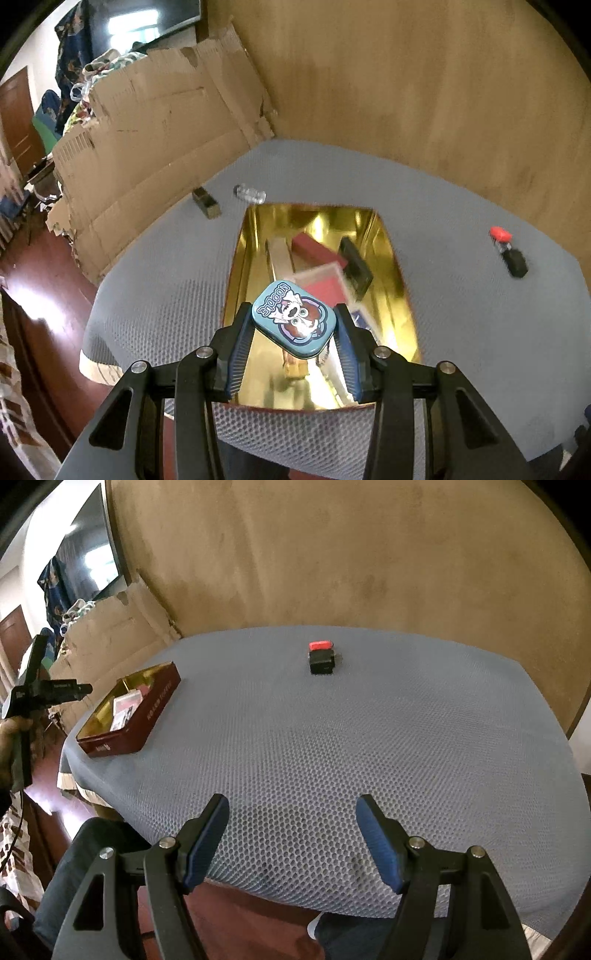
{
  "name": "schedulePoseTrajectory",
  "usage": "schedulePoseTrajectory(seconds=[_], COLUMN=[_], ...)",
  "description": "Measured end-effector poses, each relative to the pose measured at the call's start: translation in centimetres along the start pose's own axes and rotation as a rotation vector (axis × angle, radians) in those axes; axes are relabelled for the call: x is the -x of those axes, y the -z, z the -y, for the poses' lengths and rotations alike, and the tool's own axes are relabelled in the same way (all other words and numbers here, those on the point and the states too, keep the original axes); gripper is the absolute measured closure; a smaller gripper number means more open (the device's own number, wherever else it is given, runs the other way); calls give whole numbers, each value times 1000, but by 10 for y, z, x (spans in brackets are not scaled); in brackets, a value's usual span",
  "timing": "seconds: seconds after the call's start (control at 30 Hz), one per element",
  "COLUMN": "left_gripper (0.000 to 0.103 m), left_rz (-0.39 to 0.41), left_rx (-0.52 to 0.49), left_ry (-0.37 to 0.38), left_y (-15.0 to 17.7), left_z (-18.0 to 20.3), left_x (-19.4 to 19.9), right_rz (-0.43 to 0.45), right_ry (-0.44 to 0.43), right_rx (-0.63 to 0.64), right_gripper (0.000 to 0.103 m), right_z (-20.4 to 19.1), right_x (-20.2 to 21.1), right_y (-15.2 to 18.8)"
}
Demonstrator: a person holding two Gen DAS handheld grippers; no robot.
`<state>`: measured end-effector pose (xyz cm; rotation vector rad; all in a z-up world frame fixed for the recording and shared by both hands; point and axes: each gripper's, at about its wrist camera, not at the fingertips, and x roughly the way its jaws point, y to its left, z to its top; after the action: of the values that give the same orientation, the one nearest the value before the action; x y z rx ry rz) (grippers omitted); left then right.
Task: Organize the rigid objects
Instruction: 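Carry the blue mint tin over the tin box and lower it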
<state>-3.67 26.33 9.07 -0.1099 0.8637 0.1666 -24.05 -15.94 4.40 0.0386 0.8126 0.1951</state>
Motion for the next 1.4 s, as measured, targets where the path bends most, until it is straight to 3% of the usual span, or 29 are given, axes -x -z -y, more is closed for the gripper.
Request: schedulePoseTrajectory(seconds=[0.67,1.4], left_gripper=[64,63], left_rz=[-63,-121], left_rx=[-37,-6], left_ry=[-110,-109], left_y=[17,20], left_z=[-1,-16], left_x=[-36,-57], right_rz=[-45,-69], right_ry=[8,-1], right_rx=[-3,-5], right_gripper=[30,30], right_z=[-2,-6], right_x=[-11,-20], right_y=[8,13])
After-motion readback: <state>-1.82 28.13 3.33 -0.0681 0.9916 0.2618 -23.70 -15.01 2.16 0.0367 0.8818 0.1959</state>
